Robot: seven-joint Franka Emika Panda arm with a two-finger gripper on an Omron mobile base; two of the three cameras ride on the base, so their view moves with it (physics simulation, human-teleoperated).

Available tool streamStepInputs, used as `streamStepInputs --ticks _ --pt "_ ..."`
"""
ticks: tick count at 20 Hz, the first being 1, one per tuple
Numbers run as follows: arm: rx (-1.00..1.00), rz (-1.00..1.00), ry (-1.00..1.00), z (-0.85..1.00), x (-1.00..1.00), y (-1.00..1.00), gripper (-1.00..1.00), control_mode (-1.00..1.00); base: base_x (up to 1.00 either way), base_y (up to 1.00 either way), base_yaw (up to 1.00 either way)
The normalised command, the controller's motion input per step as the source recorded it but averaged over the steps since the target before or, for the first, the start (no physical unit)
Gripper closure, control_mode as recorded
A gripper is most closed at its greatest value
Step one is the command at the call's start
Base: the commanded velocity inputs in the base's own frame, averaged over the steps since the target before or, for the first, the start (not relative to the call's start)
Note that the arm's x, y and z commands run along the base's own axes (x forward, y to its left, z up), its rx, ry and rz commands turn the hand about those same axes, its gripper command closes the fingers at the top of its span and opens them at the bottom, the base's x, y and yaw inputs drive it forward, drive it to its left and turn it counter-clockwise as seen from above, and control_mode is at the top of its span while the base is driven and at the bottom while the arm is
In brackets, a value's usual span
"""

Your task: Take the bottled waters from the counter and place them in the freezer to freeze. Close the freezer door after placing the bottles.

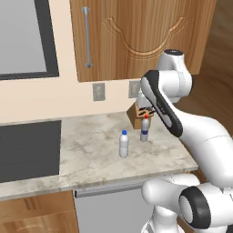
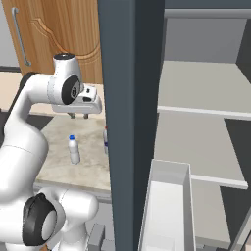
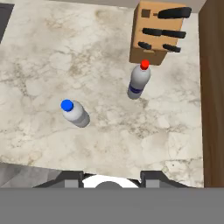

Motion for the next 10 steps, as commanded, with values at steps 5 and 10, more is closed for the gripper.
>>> streamStepInputs --ticks 5,10 --pt "0.0 0.05 0.0 -0.15 -0.17 0.1 -1.0 -1.0 0.0 0.0 0.0" --pt "0.0 0.09 -0.02 -0.09 -0.23 0.37 -1.0 -1.0 0.0 0.0 0.0"
